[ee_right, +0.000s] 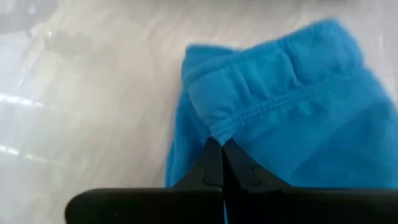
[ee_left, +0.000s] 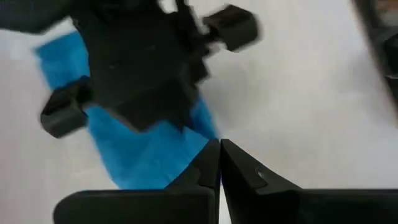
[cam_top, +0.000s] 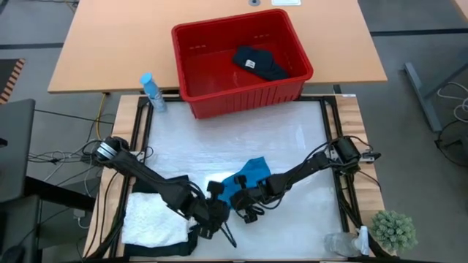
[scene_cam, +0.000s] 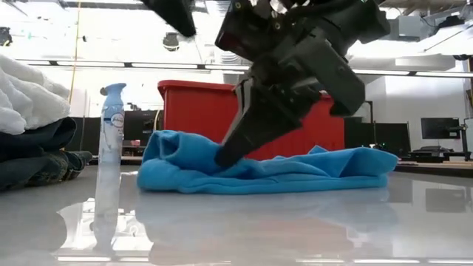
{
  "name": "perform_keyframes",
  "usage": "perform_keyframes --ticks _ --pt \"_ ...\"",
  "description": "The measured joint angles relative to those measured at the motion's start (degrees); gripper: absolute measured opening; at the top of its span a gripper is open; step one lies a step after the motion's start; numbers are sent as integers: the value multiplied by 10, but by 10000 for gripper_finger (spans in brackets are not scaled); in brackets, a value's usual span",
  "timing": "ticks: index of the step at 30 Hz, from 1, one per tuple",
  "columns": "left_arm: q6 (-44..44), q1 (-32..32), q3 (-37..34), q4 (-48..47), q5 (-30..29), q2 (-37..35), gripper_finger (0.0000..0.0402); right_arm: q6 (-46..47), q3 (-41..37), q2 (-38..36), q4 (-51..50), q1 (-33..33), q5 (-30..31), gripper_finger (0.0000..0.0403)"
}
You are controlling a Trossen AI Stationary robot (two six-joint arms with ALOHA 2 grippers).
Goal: Fold Laundry from Bin
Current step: Fold the blue shorts from the red bin
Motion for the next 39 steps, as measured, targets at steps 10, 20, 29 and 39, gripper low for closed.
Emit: perform_keyframes --ticks 10,20,29,39 --pt "-32 2 -8 -45 -72 7 0 0 9 -4 6 5 -1 14" --pt "-42 2 -8 -37 -90 7 0 -11 37 -4 6 10 -6 14" --pt "-67 1 -39 36 -94 7 0 -35 33 -4 1 16 -34 21" --pt "-97 -9 -99 117 -76 8 0 -42 33 -4 -4 16 -46 34"
